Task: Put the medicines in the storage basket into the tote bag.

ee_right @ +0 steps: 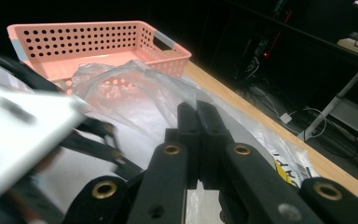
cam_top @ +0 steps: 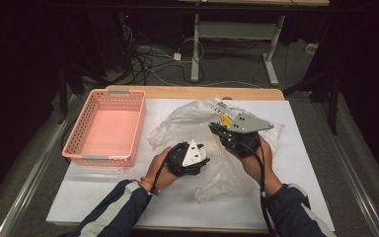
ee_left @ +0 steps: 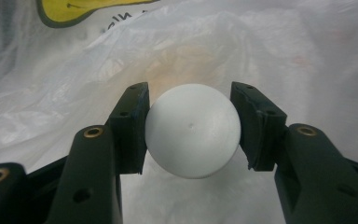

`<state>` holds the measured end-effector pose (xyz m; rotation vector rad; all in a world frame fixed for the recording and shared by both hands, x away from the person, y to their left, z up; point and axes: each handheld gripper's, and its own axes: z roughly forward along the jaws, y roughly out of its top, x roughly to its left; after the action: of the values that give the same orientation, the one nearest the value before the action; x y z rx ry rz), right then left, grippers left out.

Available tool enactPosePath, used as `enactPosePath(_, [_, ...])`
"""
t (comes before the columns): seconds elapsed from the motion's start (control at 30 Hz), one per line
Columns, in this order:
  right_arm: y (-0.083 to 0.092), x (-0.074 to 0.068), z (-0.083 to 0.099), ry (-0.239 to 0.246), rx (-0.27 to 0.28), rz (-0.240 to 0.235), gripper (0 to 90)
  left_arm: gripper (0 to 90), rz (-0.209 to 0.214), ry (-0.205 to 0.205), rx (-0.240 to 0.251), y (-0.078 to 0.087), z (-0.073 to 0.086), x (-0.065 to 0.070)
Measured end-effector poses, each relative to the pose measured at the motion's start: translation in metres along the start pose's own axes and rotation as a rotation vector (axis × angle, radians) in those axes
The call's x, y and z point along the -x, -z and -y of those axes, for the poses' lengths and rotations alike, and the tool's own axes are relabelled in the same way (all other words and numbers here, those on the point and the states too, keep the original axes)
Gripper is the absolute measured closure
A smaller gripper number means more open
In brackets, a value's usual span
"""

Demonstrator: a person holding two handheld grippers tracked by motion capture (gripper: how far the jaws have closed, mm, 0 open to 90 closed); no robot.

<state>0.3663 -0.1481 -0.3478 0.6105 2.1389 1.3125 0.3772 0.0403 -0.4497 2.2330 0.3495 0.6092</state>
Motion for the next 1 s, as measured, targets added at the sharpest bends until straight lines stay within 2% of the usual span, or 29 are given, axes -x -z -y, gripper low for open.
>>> enactPosePath(0.03, [0.0,0.0,0.0,-0.003,0.0,-0.001,90.0,48.3,0.006,0.006,-0.007,-0.006,0.001,-0.002])
enactPosePath(0.1, [0.0,0.002,0.001,0.0,-0.002,-0.004,90.0,48.3,-0.012,0.008,-0.016,-0.015,0.001,-0.005])
enactPosePath(0.2, [-0.002,0.003,0.003,-0.007,-0.011,-0.005,90.0,48.1,-0.027,0.05,-0.008,-0.027,0.004,-0.009])
enactPosePath(0.3, [-0.004,0.005,0.005,-0.01,-0.021,-0.004,90.0,47.7,-0.042,0.095,0.004,-0.031,0.005,-0.013])
enactPosePath(0.33, [-0.004,0.005,0.006,-0.009,-0.025,-0.001,90.0,47.1,-0.05,0.096,0.001,-0.031,0.005,-0.013])
enactPosePath(0.43, [-0.005,0.006,0.007,-0.013,-0.033,0.0,90.0,36.5,-0.057,0.088,-0.003,-0.024,0.004,-0.013])
enactPosePath(0.47, [-0.006,0.007,0.008,-0.013,-0.035,-0.001,90.0,33.8,-0.081,0.082,0.004,-0.019,0.003,-0.012])
enactPosePath(0.57, [-0.005,0.008,0.009,-0.014,-0.041,0.0,90.0,32.3,-0.1,0.07,0.027,-0.005,0.002,-0.009])
enactPosePath(0.63, [-0.005,0.008,0.01,-0.009,-0.044,-0.002,90.0,32.3,-0.108,0.045,0.034,0.009,0.003,-0.005])
enactPosePath(0.77, [-0.004,0.008,0.011,-0.006,-0.054,-0.002,90.0,32.3,-0.126,-0.04,0.062,0.047,0.008,0.011])
enactPosePath(0.87, [-0.004,0.008,0.013,-0.008,-0.061,0.001,90.0,32.3,-0.118,-0.067,0.109,0.081,0.011,0.021])
enactPosePath(0.93, [-0.003,0.008,0.014,-0.004,-0.065,0.0,90.0,32.3,-0.156,-0.061,0.148,0.103,0.012,0.022])
enactPosePath(1.0, [-0.003,0.008,0.015,-0.005,-0.073,0.001,90.0,29.9,-0.214,-0.011,0.198,0.124,0.015,0.017])
